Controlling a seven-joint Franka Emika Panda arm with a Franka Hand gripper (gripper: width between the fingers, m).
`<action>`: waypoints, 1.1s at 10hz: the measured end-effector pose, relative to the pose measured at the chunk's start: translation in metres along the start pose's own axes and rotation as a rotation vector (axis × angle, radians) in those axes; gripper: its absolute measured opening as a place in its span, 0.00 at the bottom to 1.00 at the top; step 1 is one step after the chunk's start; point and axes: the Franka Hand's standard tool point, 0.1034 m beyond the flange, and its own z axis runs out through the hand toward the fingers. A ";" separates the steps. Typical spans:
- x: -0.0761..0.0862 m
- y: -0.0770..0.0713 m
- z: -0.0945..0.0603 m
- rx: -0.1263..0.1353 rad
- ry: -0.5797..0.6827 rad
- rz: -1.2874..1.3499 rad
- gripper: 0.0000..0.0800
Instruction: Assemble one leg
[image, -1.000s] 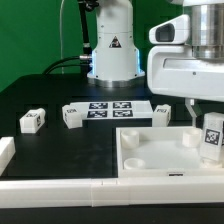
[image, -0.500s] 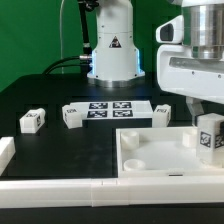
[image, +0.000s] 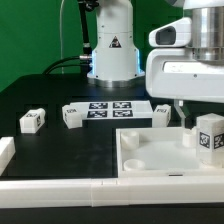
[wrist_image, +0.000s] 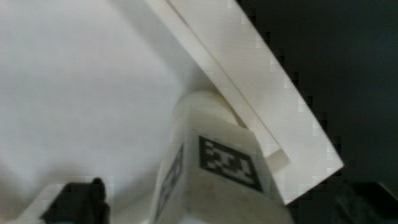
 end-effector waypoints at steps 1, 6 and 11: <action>-0.001 0.001 0.002 -0.003 -0.004 -0.121 0.81; -0.004 -0.002 -0.001 -0.016 -0.056 -0.737 0.81; 0.002 0.001 -0.003 -0.037 -0.045 -0.909 0.69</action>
Offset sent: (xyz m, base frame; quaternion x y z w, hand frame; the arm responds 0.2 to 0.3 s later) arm -0.0103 0.0217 0.0043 0.0265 -0.0576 -0.2965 0.9529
